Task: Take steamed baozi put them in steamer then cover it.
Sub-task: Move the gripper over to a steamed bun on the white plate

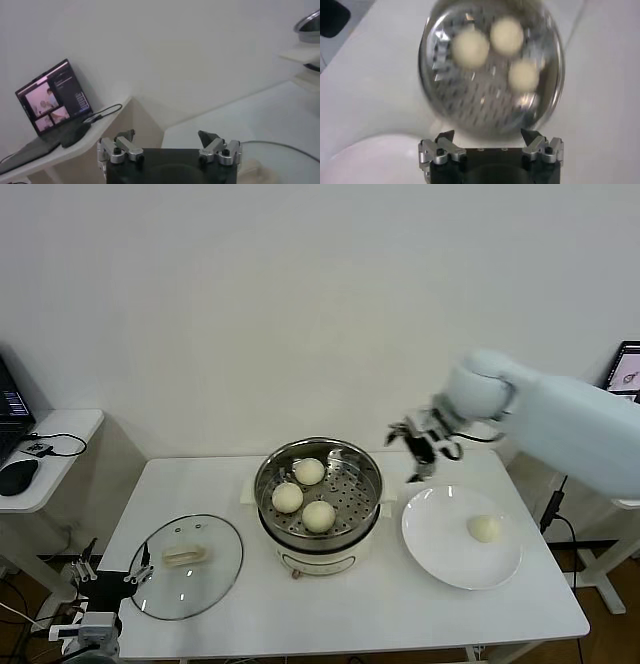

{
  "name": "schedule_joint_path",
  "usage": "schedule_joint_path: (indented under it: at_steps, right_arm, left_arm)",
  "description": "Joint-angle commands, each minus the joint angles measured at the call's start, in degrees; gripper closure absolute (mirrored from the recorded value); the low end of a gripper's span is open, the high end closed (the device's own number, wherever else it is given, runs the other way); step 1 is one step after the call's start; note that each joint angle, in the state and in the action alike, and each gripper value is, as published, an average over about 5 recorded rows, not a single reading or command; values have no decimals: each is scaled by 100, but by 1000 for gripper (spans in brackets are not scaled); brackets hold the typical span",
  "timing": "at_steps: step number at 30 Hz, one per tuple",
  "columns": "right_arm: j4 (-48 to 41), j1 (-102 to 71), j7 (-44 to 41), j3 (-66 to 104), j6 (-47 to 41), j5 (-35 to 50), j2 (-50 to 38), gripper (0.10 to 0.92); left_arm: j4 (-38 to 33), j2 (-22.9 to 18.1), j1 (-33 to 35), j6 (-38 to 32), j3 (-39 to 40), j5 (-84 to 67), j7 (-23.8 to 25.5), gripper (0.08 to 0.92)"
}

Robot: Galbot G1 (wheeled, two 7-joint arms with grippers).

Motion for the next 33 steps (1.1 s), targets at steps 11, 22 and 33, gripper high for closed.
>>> schedule_joint_path:
  at_steps: [11, 22, 33]
  right_arm:
    - [-785, -4127, 79, 3343, 164, -1412, -1322, 203]
    - [-1737, -4288, 353, 3387, 374, -1763, -530, 203]
    - [-2391, -3937, 469, 3198, 433, -1937, 181, 202]
  left_arm:
    - [-29, 15, 110, -12, 16, 55, -6, 177]
    - [-28, -14, 152, -10, -9, 93, -1, 177]
    - [14, 12, 122, -2, -46, 97, 7, 177]
